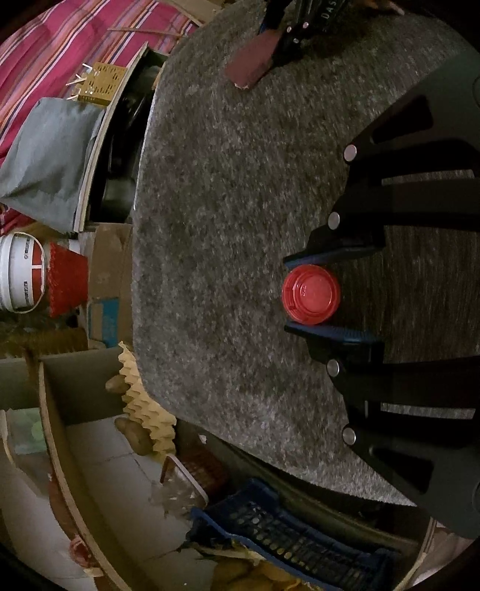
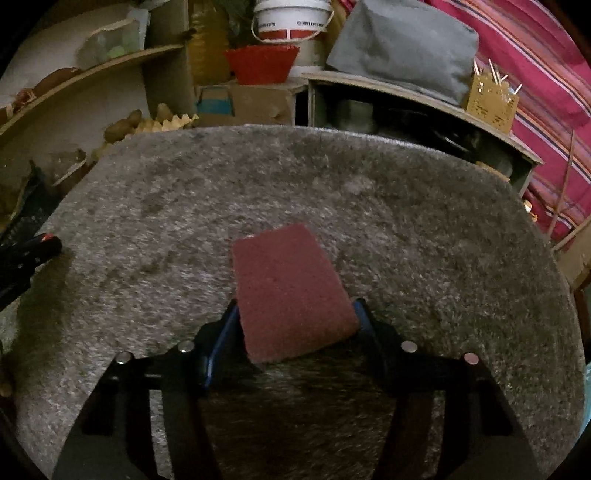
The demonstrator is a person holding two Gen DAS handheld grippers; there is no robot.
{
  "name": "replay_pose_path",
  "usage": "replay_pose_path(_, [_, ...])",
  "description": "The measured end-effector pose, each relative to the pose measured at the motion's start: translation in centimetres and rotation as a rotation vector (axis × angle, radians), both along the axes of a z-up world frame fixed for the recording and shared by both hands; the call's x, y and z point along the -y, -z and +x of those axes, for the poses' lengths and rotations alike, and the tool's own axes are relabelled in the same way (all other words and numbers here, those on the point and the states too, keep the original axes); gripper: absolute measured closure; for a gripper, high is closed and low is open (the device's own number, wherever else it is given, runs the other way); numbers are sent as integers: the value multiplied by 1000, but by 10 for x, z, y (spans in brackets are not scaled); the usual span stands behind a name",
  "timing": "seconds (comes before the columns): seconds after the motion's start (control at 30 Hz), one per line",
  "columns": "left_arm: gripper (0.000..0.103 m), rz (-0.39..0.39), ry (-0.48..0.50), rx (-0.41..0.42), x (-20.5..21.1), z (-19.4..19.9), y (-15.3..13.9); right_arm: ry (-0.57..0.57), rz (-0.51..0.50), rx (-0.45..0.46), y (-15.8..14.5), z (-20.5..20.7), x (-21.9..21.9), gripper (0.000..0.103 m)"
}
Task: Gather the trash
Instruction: 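Grasp the red bottle cap with the left tool while the right tool grasps the maroon pad, then carry the red cap and maroon pad over the blue basket with both tools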
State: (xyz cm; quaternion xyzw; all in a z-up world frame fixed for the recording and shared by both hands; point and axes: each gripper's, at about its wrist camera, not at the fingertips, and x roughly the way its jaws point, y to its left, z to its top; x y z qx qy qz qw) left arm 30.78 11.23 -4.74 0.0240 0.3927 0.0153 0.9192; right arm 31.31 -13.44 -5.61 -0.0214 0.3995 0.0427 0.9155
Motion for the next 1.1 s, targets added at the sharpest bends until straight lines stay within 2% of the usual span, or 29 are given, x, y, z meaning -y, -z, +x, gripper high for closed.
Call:
replay_pose_path(0.2, [74, -14, 3, 34, 22, -5, -17, 39, -1, 66, -15, -15, 18, 43])
replay_pose_path(0.33, [74, -37, 27, 61, 48, -7, -31, 76, -10, 87, -27, -30, 46, 43])
replay_pose_path(0.53, [74, -48, 108, 104, 110, -13, -44, 147, -14, 117, -45, -60, 101, 43])
replay_pose_path(0.87, [74, -40, 244, 127, 218, -29, -45, 280, -19, 146, -63, -108, 191, 43])
replay_pose_path(1.1, [74, -38, 351, 149, 289, -48, -46, 430, -19, 154, -71, -156, 274, 43])
